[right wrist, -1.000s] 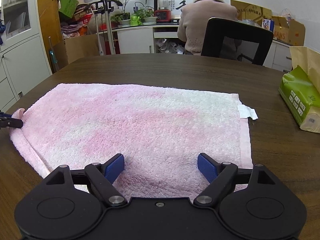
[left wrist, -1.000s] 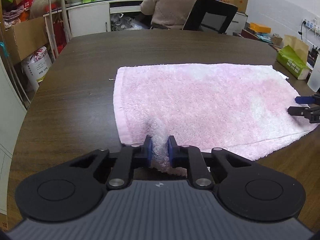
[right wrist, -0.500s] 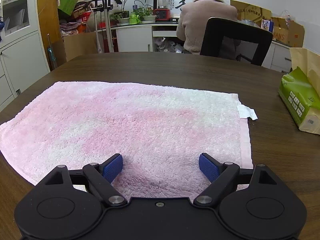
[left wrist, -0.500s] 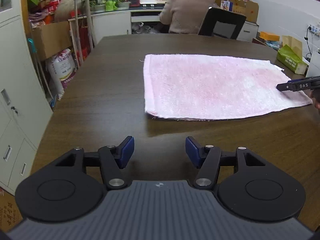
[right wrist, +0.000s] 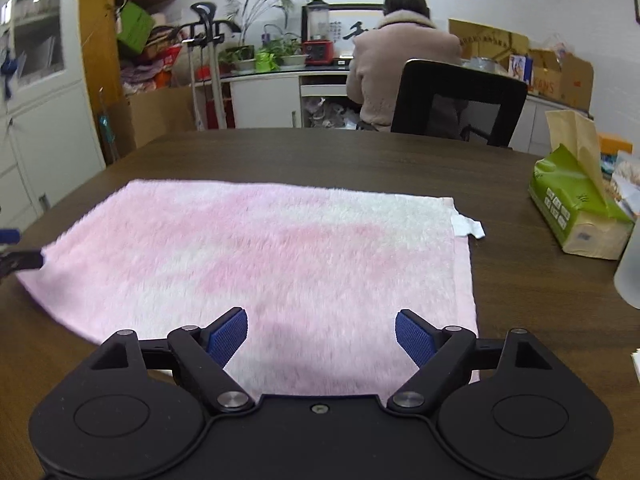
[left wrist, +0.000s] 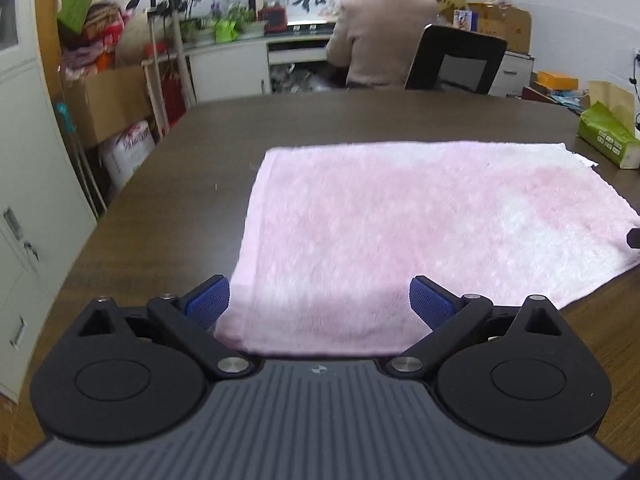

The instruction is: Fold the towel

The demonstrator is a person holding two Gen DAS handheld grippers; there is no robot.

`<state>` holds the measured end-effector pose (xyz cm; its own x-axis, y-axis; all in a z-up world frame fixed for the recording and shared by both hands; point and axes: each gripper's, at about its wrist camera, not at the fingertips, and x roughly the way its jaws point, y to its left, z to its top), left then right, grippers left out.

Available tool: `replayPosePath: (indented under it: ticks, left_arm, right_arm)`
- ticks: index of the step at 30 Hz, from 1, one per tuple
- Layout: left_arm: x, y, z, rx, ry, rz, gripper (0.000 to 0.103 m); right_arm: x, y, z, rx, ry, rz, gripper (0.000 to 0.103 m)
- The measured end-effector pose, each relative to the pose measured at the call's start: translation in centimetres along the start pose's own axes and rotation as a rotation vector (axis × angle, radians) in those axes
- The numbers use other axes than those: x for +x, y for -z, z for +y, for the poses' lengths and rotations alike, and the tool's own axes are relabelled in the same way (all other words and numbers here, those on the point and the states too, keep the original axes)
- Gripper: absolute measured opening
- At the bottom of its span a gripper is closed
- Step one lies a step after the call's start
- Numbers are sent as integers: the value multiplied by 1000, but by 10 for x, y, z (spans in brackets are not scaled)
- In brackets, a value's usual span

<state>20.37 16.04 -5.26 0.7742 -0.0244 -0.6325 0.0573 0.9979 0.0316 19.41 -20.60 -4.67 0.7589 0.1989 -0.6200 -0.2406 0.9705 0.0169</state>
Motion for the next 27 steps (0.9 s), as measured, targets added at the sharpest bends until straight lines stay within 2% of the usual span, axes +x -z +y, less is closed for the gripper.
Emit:
replayPosePath:
  ticks: [3,14,16,18,20,23,27]
  left_arm:
    - [1,14,8,-28,-1,12,103]
    - [-12,32,17,-58,-35,15,103]
    - [-13,31,17,-62,-37,15,103]
    - [-19,32,17,-76,-55,-4,103]
    - [-38,36,19,-102,-64,-62,103]
    - [-69,43,20,-123,-65,-126,103]
    - [-95,58,19,-149,-64,-167,103]
  right_arm:
    - [5,11,-12,39,20,41,80]
    - [0,27,-17,48,43,13,85]
    - [1,26,-17,49,42,12,90]
    - [2,25,-16,49,36,14,91]
    - [-7,25,-17,83,42,-10,91]
    - [-42,27,-19,120,19,-108,92]
    - [-82,43,-16,105,34,-196,100]
